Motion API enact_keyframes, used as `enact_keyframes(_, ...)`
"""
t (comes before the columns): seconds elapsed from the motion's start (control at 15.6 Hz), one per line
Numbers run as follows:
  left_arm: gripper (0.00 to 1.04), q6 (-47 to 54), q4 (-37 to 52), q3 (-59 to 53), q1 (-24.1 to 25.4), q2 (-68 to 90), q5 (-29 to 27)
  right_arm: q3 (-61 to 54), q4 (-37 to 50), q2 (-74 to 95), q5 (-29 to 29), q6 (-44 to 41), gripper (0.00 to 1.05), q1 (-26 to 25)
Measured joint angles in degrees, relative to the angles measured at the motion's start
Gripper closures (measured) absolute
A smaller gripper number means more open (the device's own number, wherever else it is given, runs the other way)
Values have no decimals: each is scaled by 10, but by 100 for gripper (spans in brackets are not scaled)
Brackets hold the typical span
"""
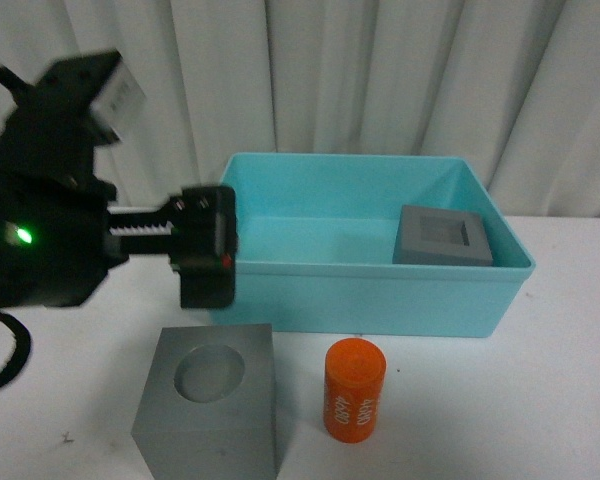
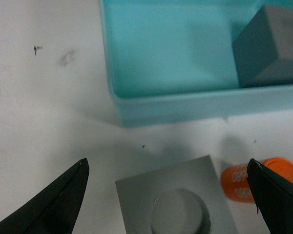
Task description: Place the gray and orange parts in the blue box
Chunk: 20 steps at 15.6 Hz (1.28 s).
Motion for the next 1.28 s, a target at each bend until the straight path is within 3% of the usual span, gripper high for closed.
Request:
enact_keyframes(0.13,7,24,0,0,-11,35,-41,0,0,0,0,0,6,0)
enact_keyframes(0.32,7,40,-5,-6,1,44,-59,0,0,0,0,0,6,0)
enact_keyframes(0.83,7,26,-39,-42,5,43,-15,0,0,0,0,0,6,0)
enact_keyframes(1.16,7,15,-25,-24,9,95,-33,0,0,0,0,0,6,0)
enact_keyframes(1.28,10,7,-22,-14,-12,107,-35,0,0,0,0,0,6,0)
